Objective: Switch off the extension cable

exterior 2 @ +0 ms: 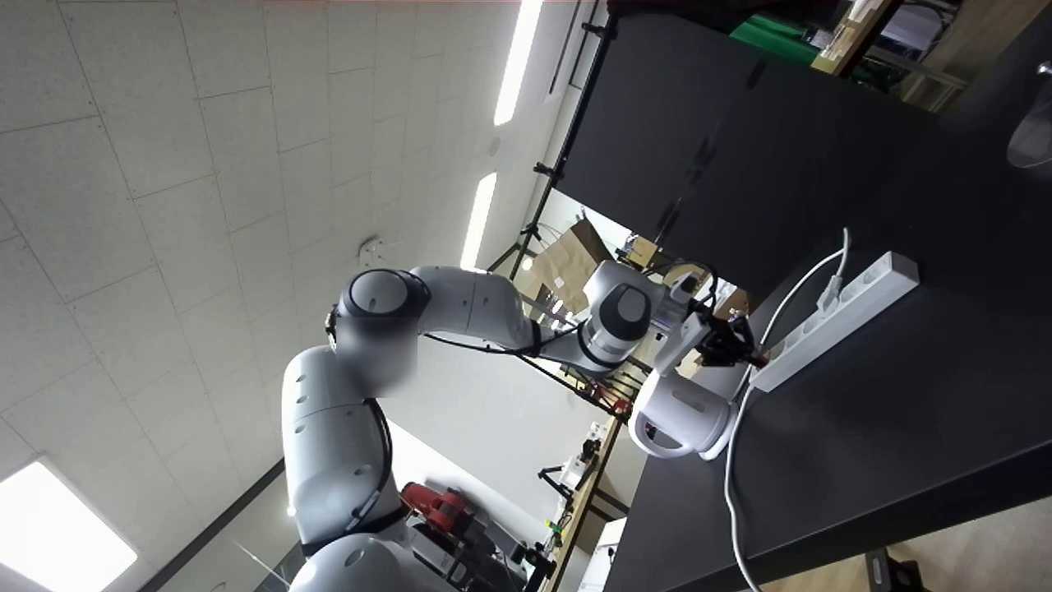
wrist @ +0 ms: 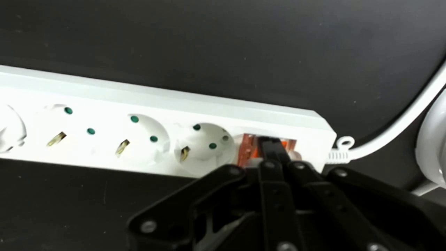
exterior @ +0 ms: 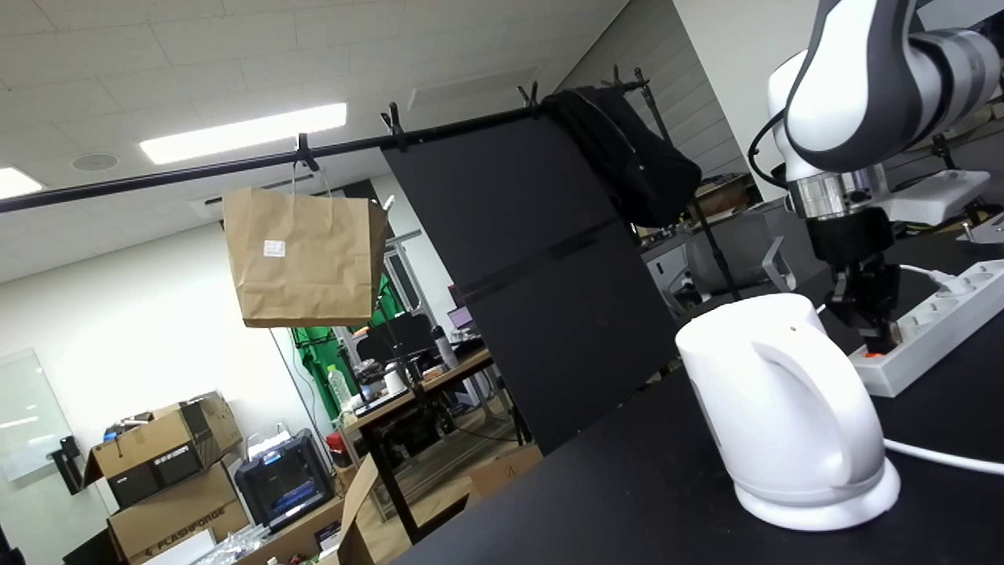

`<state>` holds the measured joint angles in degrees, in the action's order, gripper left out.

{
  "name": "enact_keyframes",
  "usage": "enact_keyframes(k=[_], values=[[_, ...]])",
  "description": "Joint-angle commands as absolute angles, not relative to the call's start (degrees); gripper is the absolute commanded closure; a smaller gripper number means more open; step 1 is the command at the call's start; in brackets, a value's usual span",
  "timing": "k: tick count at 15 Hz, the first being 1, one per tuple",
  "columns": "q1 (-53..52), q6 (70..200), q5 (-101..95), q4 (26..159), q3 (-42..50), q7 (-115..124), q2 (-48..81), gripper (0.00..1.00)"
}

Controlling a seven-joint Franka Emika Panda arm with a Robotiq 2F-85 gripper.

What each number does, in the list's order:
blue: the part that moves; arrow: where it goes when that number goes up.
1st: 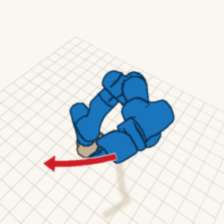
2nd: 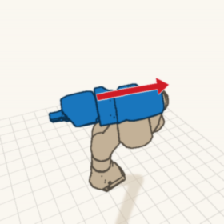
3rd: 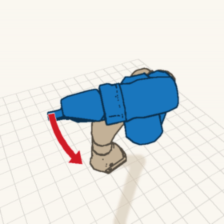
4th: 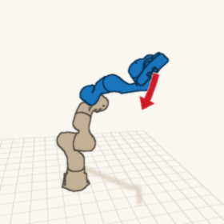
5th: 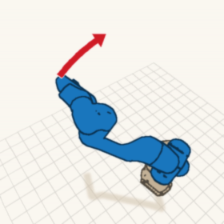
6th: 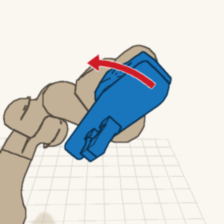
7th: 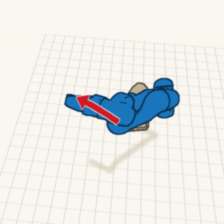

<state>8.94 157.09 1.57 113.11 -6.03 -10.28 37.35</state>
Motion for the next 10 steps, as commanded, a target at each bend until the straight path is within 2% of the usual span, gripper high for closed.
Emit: enact_keyframes(k=[1,6,10], values=[[9.6,151.2,2.2,105.7,-5.6,-12.4,42.7,1.0],[10.5,141.6,1.8,98.9,-4.8,-15.9,45.0,1.0],[11.9,128.4,3.1,93.2,-5.7,-20.8,46.6,1.0]])
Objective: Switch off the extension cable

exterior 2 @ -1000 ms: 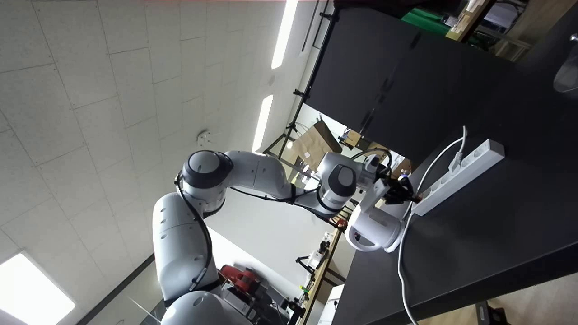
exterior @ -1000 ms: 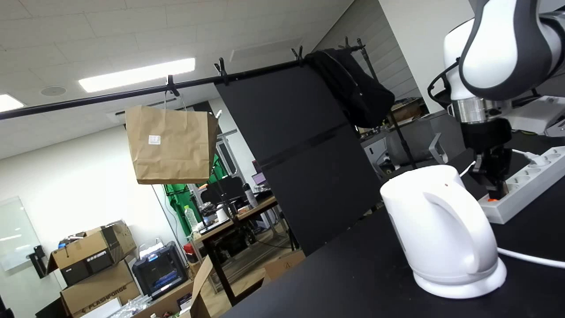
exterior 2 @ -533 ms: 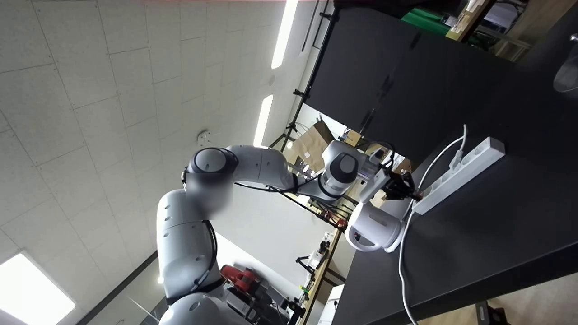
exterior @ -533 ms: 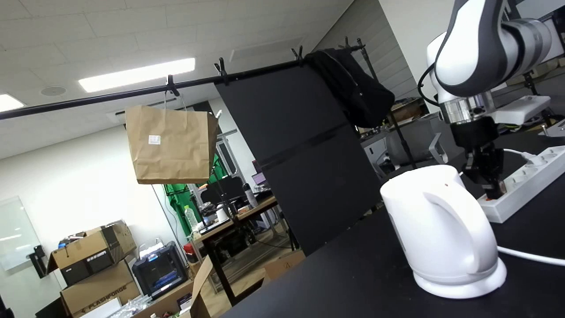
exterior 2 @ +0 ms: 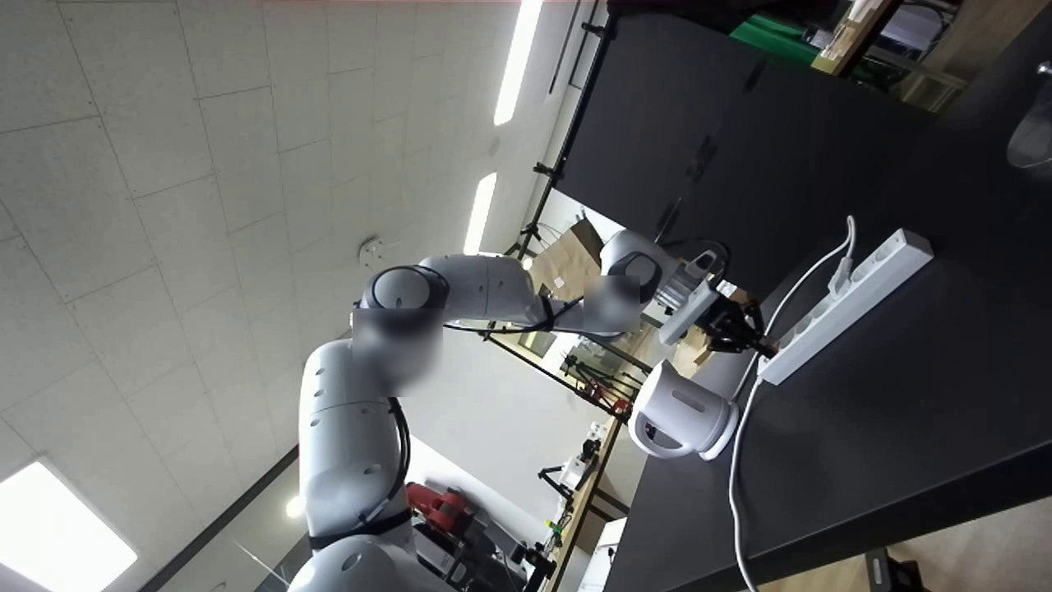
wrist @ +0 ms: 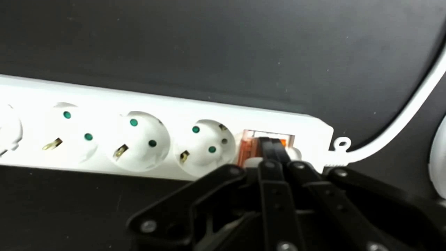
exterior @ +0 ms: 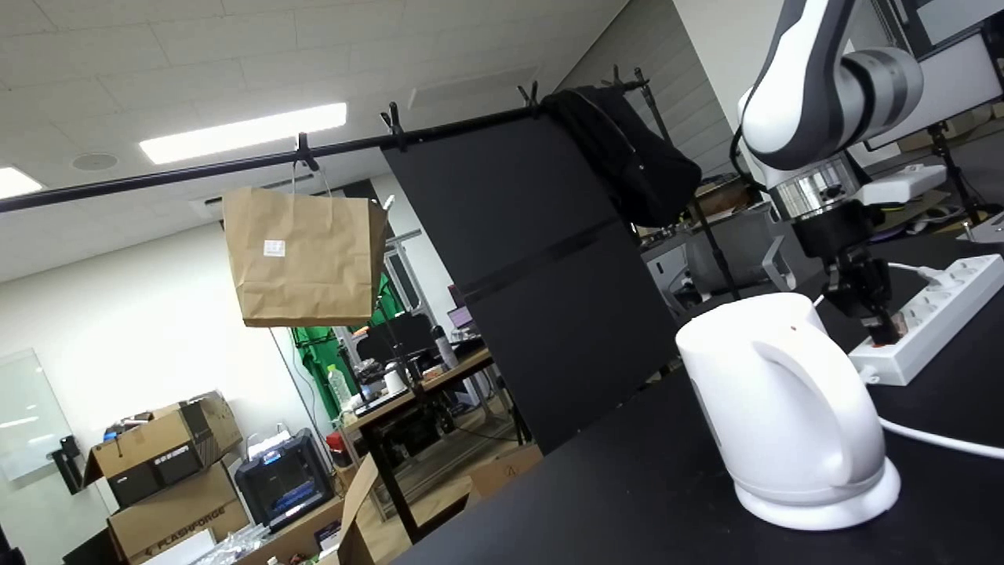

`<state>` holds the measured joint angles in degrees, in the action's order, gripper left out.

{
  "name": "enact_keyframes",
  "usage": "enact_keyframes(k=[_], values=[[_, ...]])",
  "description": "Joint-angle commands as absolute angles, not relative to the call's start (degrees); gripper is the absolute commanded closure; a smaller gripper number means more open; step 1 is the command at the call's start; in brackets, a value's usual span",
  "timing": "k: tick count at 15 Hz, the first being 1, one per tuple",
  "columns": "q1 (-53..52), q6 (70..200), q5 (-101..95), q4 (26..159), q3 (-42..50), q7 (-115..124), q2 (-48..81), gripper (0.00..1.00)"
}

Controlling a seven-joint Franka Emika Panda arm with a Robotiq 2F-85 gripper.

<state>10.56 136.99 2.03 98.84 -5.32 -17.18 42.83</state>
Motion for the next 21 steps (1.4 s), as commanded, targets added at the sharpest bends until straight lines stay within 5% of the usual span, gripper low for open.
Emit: enact_keyframes(k=[1,8,21], values=[[11.8,125.0,3.2,91.6,-5.3,-21.4,47.1,1.0],[8.5,122.5,2.2,85.0,-3.7,-18.7,52.3,1.0],[7.5,130.9,3.1,96.0,-5.7,-20.2,37.8,1.0]])
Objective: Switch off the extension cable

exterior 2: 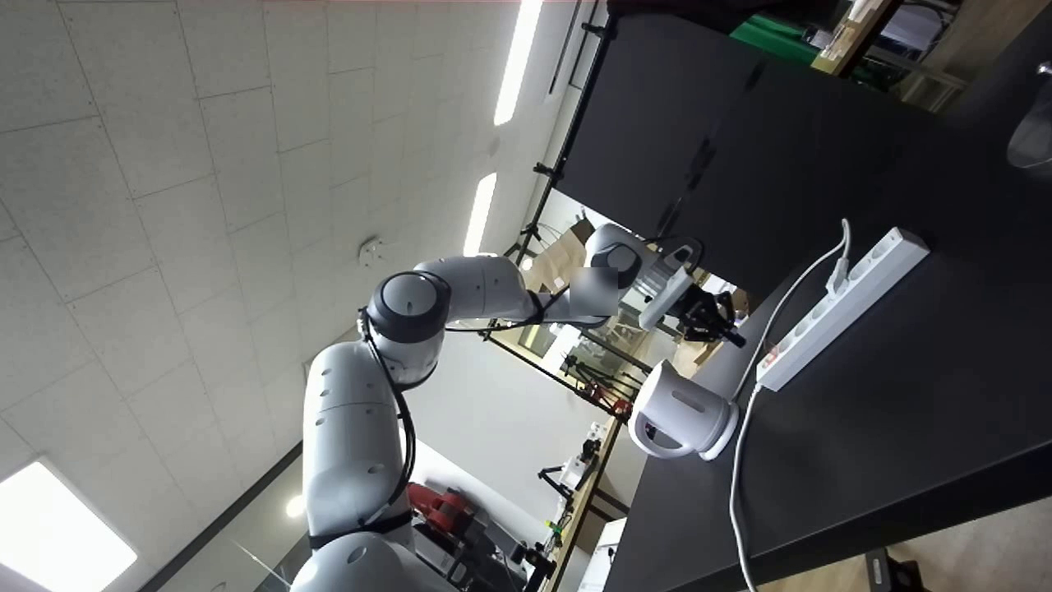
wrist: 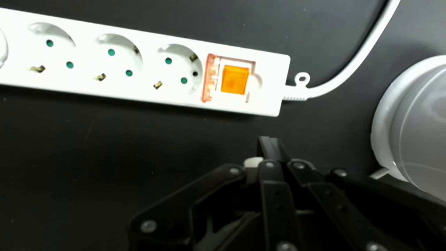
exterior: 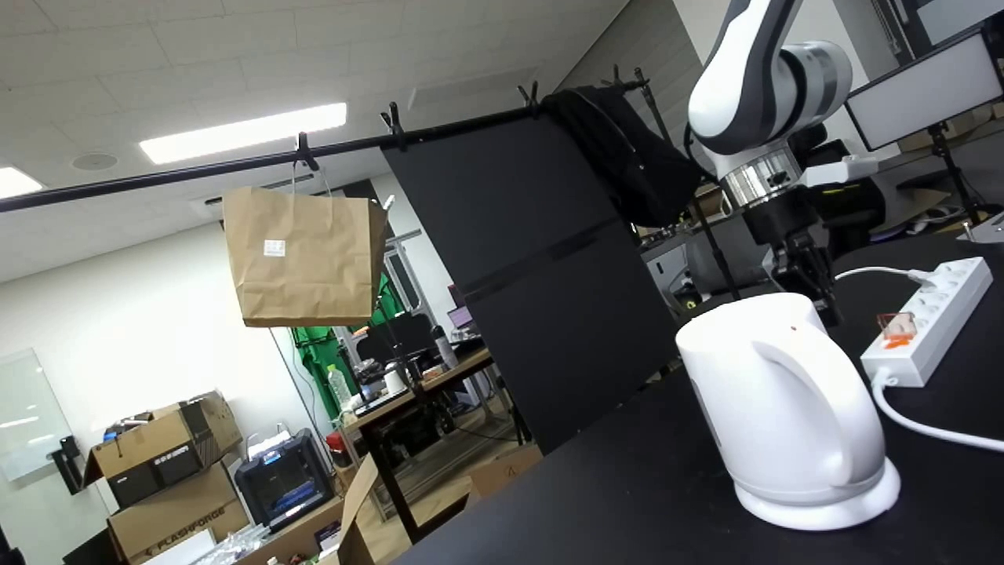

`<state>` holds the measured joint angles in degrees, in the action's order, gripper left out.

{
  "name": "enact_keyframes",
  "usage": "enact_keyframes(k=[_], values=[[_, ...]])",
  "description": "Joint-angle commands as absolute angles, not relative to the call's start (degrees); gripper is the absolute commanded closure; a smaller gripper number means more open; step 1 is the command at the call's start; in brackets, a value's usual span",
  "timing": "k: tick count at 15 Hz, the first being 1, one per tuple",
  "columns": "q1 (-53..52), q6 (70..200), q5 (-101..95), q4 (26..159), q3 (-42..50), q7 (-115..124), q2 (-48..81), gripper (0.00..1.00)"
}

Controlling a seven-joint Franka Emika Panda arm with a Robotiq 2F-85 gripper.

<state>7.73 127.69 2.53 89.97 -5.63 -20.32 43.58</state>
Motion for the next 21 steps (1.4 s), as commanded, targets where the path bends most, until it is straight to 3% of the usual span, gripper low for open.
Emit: enact_keyframes(k=[1,6,7,9,18,21], values=[[7.3,132.1,3.1,97.4,-5.6,-20.1,36.4,1.0],[6.6,136.6,2.7,103.1,-5.0,-19.3,31.3,1.0],[6.2,137.3,2.2,103.9,-4.6,-19.0,30.8,0.74],[6.1,138.8,2.1,105.4,-4.5,-18.9,29.8,0.68],[5.3,144.6,1.3,109.8,-3.3,-17.5,27.5,0.06],[5.3,145.5,1.3,110.7,-3.0,-17.1,26.9,0.0]])
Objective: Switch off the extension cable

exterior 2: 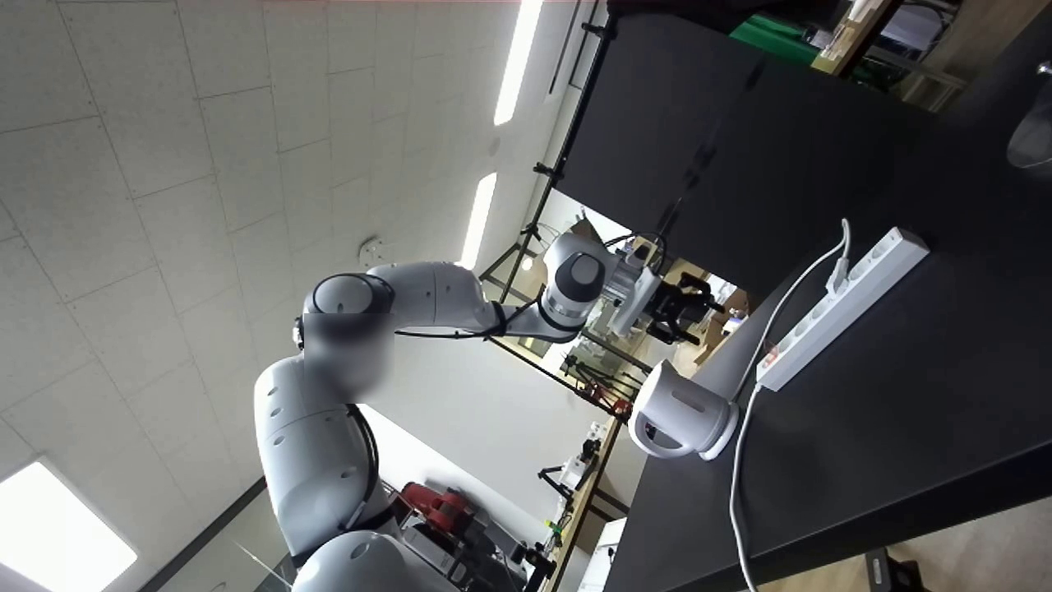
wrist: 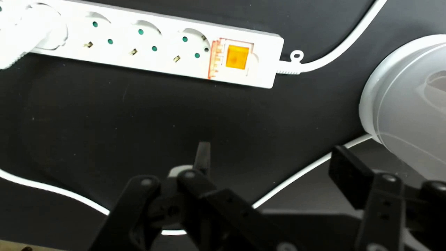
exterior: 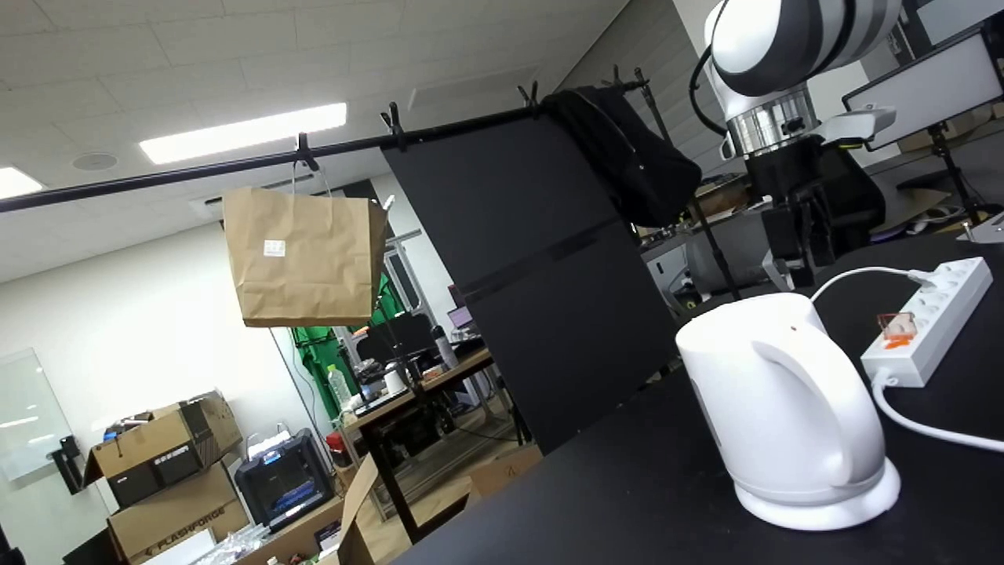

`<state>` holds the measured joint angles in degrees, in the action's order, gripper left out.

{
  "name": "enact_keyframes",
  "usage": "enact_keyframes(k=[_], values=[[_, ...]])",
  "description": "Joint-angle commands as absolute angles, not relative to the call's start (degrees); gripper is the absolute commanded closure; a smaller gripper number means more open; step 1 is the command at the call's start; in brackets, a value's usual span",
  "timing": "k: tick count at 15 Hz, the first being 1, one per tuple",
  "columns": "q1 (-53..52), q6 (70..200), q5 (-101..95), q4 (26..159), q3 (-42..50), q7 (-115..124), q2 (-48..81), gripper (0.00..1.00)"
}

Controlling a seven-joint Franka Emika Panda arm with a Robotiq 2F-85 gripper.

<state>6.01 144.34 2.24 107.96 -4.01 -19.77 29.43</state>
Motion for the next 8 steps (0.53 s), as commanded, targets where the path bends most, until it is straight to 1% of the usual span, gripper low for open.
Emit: enact_keyframes(k=[1,7,8], values=[[5.2,145.5,1.3,110.8,-2.9,-17.0,26.8,0.0],[5.5,145.7,1.8,111.6,-2.6,-16.5,26.0,0.0],[6.1,145.3,2.1,109.4,-3.3,-18.6,28.3,0.0]])
